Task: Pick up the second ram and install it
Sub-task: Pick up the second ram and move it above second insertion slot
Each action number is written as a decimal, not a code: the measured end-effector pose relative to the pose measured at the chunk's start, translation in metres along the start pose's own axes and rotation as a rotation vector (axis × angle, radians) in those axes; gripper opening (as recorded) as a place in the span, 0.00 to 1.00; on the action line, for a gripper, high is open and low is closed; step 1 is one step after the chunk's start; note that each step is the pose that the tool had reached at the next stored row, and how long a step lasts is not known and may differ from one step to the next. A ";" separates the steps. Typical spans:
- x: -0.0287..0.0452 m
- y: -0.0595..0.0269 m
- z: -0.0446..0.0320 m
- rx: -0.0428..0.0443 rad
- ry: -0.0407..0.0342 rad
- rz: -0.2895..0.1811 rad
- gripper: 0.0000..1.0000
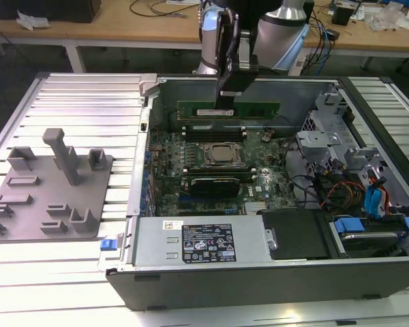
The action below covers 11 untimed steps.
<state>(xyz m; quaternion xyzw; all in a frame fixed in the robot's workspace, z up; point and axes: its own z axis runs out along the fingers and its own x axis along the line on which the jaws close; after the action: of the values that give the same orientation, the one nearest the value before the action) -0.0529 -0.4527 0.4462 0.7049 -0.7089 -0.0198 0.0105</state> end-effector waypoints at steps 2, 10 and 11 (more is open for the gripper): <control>0.0001 -0.0003 0.0051 -0.0001 -0.0019 0.000 0.09; 0.0003 -0.0022 0.0170 -0.0008 -0.0031 0.000 0.09; 0.0003 -0.0024 0.0175 -0.0009 -0.0031 0.000 0.09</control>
<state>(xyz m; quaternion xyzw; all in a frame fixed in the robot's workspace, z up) -0.0513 -0.4528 0.4285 0.7049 -0.7089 -0.0212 0.0097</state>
